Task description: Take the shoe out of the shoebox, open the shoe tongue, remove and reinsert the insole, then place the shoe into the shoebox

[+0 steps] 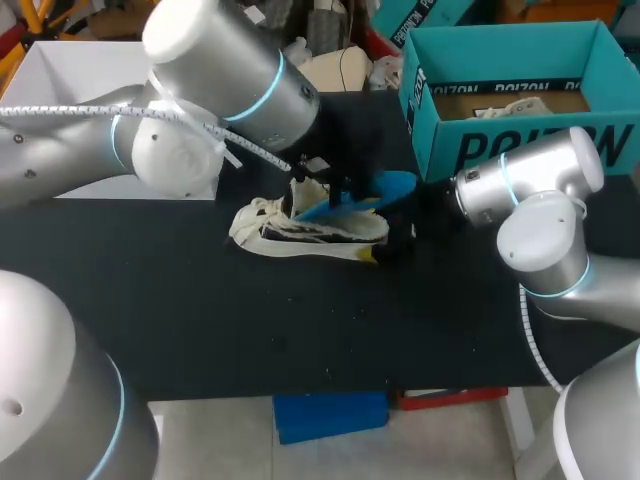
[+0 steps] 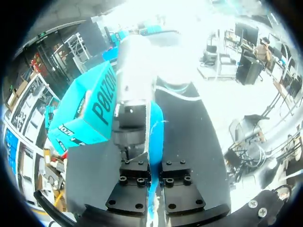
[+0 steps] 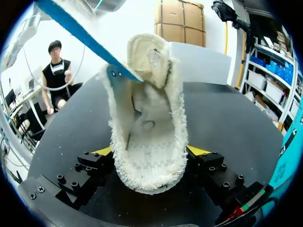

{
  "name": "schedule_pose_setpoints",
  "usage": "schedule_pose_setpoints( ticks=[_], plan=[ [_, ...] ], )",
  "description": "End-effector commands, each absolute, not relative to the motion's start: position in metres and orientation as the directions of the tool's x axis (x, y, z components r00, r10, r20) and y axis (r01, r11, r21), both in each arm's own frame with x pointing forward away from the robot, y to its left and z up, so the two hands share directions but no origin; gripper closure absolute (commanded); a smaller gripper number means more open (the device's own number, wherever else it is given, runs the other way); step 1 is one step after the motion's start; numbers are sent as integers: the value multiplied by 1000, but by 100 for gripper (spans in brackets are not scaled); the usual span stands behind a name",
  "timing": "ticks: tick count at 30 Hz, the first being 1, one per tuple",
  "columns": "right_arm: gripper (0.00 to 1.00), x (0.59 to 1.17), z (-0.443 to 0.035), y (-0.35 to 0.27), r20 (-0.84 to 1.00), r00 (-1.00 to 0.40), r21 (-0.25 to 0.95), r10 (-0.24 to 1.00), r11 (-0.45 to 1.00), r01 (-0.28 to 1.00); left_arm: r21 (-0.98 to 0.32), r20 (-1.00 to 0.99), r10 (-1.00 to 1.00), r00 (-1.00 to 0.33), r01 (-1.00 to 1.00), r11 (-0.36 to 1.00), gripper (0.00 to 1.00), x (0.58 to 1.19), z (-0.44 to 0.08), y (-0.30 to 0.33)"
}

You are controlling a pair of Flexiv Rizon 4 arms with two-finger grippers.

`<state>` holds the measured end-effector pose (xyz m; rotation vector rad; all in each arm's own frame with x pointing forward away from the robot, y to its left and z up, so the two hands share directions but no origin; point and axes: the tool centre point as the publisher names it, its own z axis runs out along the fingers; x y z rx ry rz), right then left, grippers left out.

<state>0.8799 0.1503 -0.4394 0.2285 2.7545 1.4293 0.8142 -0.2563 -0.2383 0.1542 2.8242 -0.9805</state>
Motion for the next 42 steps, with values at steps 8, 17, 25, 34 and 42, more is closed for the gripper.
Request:
schedule_pose_setpoints(
  ticks=[8,17,25,34,42],
  plan=[
    [100,879,-441,151,42,-989,814,145,568,118,-832,34,-23,-999,-41,553,100,786,-108,-224],
    [100,879,-441,151,42,-989,814,145,568,118,-832,34,-23,-999,-41,553,100,786,-108,-224],
    [100,879,-441,151,42,-989,814,145,568,118,-836,88,-41,-995,-96,541,100,785,-114,-214],
    [100,879,-441,151,42,-989,814,145,568,118,-868,384,-76,-920,-388,309,100,770,-97,-184],
    [100,879,-441,151,42,-989,814,145,568,118,-863,475,-5,-880,-466,195,100,759,-63,-181]
  ],
)
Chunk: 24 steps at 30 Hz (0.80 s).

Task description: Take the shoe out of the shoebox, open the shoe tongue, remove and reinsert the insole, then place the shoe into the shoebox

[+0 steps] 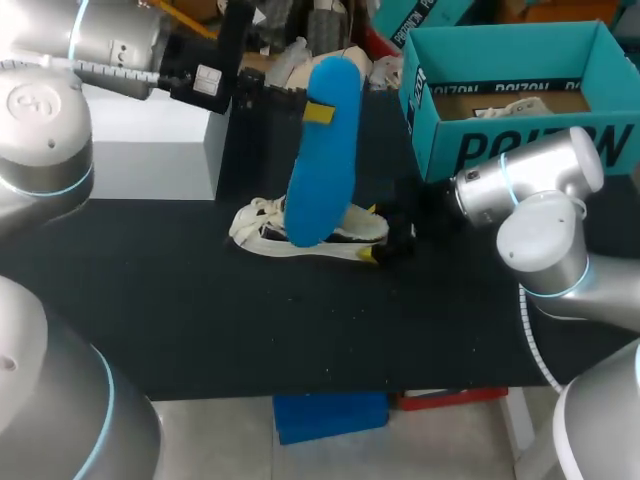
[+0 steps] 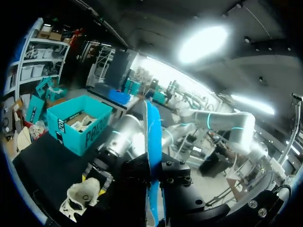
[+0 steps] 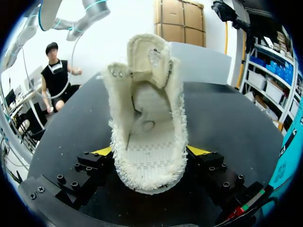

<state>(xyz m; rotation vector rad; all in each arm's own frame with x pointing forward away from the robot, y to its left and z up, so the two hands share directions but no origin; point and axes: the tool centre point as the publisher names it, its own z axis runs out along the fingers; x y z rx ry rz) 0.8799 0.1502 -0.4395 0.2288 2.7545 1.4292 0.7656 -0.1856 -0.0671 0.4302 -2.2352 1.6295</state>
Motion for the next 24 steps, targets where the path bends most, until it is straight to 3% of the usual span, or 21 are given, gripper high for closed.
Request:
schedule_pose_setpoints(
  ticks=[1,24],
  plan=[
    [100,879,-441,151,42,-989,814,145,568,118,-861,483,8,-876,-473,188,100,757,-58,-183],
    [100,879,-441,151,42,-989,814,145,568,118,-862,497,147,-855,-467,199,100,691,46,-201]
  ],
)
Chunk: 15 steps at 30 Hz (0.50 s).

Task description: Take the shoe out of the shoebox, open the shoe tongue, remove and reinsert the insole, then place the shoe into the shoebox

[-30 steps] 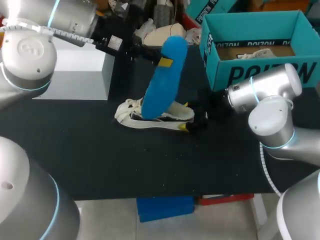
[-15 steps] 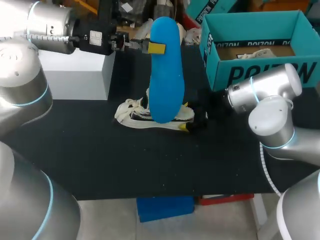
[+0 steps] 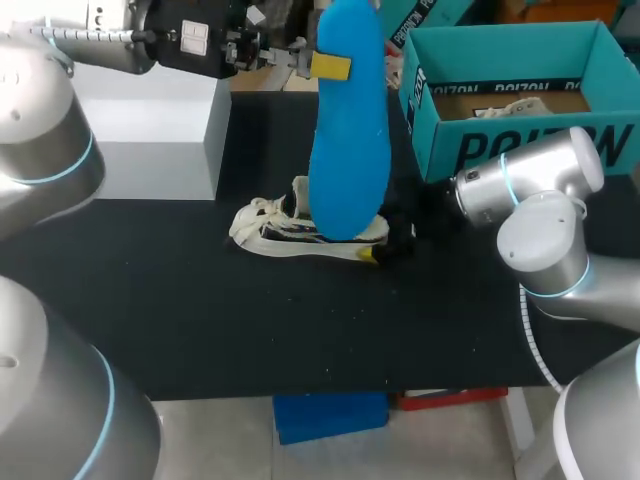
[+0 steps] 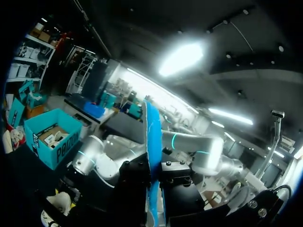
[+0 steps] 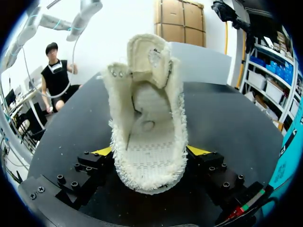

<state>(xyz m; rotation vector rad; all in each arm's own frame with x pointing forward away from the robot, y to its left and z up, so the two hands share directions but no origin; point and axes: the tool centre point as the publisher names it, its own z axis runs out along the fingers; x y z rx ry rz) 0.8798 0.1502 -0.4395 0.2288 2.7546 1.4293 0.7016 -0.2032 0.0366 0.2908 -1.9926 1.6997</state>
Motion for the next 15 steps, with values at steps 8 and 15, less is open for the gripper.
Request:
schedule_pose_setpoints(
  ticks=[8,15],
  plan=[
    [100,879,-441,151,42,-989,814,145,568,118,-861,503,173,-847,-474,183,100,681,56,-201],
    [99,879,-441,151,42,-989,814,145,568,118,-861,503,173,-847,-474,183,100,681,56,-201]
  ],
)
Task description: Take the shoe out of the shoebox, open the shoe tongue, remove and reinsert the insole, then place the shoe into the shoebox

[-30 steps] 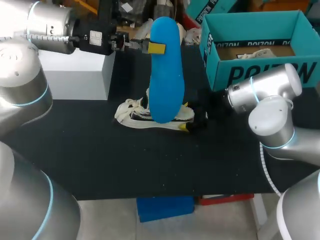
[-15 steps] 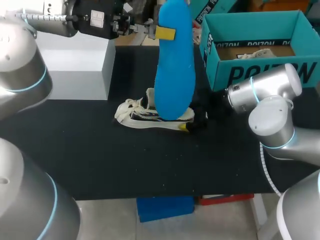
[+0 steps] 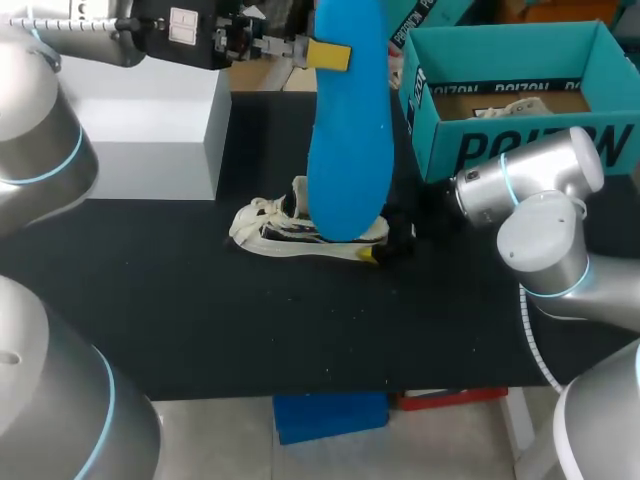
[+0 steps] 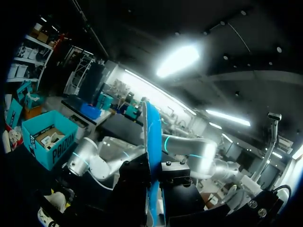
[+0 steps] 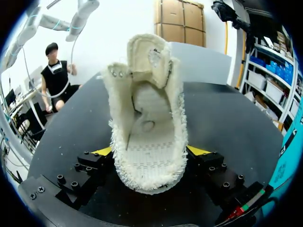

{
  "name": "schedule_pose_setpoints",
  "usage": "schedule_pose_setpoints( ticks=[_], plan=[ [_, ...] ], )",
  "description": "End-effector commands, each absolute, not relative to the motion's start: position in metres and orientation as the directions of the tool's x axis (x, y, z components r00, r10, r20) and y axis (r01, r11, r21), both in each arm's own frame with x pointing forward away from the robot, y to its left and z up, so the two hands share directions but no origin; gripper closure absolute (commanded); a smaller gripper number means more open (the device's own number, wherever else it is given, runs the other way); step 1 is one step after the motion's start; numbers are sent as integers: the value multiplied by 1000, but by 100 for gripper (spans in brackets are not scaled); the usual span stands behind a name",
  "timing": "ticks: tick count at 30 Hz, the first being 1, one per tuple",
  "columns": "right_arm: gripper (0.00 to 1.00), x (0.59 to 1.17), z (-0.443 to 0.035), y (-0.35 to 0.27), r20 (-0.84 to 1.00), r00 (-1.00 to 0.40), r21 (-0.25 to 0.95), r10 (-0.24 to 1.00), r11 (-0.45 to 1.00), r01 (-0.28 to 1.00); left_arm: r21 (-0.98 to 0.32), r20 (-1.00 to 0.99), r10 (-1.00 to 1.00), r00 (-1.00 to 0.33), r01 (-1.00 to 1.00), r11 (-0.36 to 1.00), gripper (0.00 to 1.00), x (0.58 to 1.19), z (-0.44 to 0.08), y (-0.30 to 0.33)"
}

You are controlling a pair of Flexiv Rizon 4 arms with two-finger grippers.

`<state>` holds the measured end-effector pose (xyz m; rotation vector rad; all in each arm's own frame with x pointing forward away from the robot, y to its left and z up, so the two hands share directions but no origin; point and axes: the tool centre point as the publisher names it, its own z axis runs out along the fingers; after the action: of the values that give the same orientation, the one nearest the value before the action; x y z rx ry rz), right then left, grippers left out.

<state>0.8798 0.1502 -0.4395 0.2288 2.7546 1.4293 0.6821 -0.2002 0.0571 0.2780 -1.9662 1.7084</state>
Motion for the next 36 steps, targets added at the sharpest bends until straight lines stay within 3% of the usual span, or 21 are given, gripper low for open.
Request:
schedule_pose_setpoints(
  ticks=[1,4,5,6,7,11,20,29,36],
  plan=[
    [99,880,-438,150,31,-989,815,145,569,109,-861,503,173,-847,-474,183,100,681,56,-201],
    [92,884,-437,147,43,-991,783,126,612,111,-861,503,173,-847,-474,183,100,681,56,-201],
    [82,886,-437,146,38,-992,770,123,629,108,-861,503,173,-847,-474,183,100,681,56,-201],
    [62,887,-435,145,36,-992,762,122,639,106,-861,503,173,-847,-474,183,100,681,56,-201],
    [0,887,-433,144,36,-992,750,123,653,108,-861,503,173,-847,-474,183,100,681,56,-201],
    [0,885,-428,138,85,-993,626,77,771,113,-861,503,173,-847,-474,183,100,681,56,-201],
    [0,888,-409,127,66,-992,397,104,910,121,-861,503,173,-847,-474,183,100,681,56,-201],
    [0,892,-395,130,8,-994,164,112,980,112,-861,503,173,-847,-474,183,100,681,56,-201],
    [0,891,-392,136,-4,-995,64,99,993,98,-861,503,173,-847,-474,183,100,681,56,-201]
  ],
)
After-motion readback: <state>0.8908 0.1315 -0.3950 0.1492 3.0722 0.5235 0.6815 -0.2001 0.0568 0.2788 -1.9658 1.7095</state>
